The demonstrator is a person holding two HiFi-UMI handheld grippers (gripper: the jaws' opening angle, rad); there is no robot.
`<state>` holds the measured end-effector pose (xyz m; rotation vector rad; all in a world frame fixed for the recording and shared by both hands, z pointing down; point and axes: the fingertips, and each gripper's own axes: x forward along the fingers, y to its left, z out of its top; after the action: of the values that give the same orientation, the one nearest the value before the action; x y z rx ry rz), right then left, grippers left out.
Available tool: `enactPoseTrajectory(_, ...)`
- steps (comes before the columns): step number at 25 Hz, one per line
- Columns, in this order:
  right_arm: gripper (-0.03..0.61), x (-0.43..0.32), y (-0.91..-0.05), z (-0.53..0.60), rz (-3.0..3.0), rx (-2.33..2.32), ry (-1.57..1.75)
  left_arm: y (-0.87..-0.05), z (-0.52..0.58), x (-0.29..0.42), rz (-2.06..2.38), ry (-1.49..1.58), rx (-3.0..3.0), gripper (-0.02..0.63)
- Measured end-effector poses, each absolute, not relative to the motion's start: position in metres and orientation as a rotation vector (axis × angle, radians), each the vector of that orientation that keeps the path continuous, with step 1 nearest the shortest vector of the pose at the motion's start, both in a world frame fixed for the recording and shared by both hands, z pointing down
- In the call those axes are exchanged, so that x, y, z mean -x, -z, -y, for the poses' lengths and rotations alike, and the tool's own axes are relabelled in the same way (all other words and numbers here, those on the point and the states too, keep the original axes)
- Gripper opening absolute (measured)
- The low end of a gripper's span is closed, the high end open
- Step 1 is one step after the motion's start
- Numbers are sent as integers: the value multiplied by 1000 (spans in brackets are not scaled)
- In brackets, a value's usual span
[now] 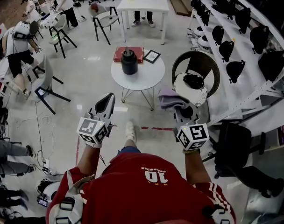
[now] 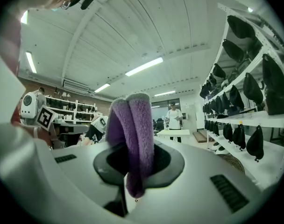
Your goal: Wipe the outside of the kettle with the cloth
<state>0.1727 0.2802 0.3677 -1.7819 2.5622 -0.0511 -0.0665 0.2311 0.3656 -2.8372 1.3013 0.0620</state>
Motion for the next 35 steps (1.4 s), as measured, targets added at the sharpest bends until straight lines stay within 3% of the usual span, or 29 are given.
enactPoseTrajectory(35,46,-143,-379,-235,-2641,1646,137,-369,-203,89,-1254,-37,2886,6)
